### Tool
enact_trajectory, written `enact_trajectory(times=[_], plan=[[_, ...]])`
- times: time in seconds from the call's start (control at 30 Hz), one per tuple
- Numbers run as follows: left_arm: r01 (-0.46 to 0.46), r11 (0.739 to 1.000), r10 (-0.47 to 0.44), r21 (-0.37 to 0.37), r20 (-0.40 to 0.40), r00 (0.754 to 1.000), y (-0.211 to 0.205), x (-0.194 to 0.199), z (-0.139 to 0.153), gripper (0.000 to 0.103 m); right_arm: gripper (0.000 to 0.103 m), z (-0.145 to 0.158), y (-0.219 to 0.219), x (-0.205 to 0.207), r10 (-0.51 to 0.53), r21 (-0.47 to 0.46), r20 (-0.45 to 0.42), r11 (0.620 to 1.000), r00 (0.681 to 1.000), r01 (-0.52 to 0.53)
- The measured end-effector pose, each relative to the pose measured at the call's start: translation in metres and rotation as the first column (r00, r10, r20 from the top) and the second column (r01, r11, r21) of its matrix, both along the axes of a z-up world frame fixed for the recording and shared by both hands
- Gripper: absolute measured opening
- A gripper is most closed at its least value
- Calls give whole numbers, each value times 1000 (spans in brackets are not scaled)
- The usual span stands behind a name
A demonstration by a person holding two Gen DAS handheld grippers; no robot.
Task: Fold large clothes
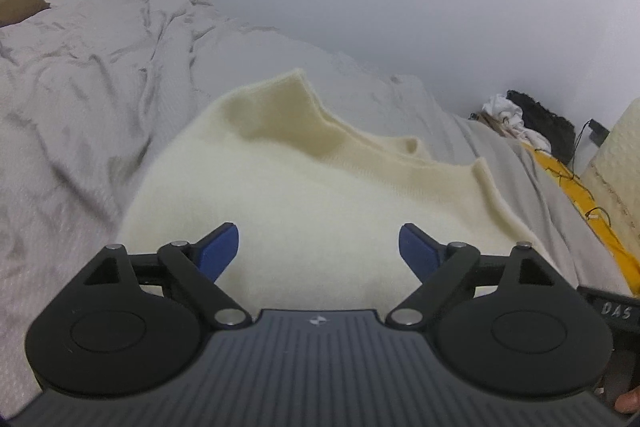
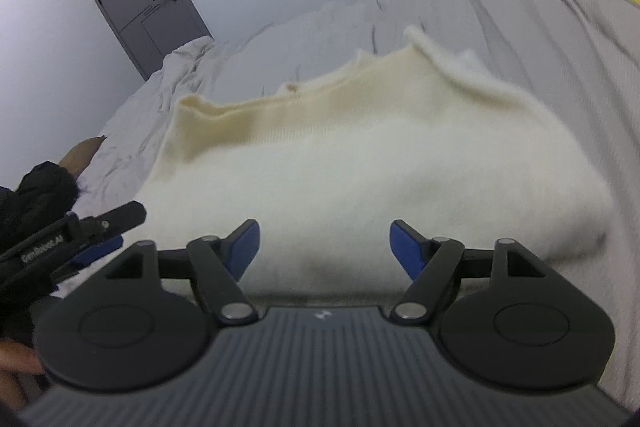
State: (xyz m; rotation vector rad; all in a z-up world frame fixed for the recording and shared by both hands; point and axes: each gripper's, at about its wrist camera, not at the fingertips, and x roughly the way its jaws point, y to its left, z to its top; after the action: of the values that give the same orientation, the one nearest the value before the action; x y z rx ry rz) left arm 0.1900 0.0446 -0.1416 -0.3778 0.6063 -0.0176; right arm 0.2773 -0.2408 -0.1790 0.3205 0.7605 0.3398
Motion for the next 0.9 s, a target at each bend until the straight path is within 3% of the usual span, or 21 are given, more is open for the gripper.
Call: enact_trajectory(times=[0.1,0.27,0.47,0.6,0.7,0.9], plan=[[6,999,-6,-32,5,1000,0,-6,-2,90,103,-4,-2,0,-11,60,-30,998,999,13],[4,990,-8,-144,-30,1000,10,-3,-12,90,103,-23,-15,11,-33,212,-152,975,988,65],[-2,949,-32,-315,-102,994,25,9,-36,91,103,-57,-30,20,-62,423,-291,887,955,186],[-21,918,-25,-397,-111,994,35,13,-45,94,103,-86,-33,34,-98,494,-398,815,912,303],[-45,878,-11,-477,-113,994,44,11,-50,94,103,-97,-31,44,-115,532,-423,771,899,349],[-114,768,-6,-630,-185,983,60,2,-62,94,103,-85,-32,47,-115,608,-364,723,924,329]])
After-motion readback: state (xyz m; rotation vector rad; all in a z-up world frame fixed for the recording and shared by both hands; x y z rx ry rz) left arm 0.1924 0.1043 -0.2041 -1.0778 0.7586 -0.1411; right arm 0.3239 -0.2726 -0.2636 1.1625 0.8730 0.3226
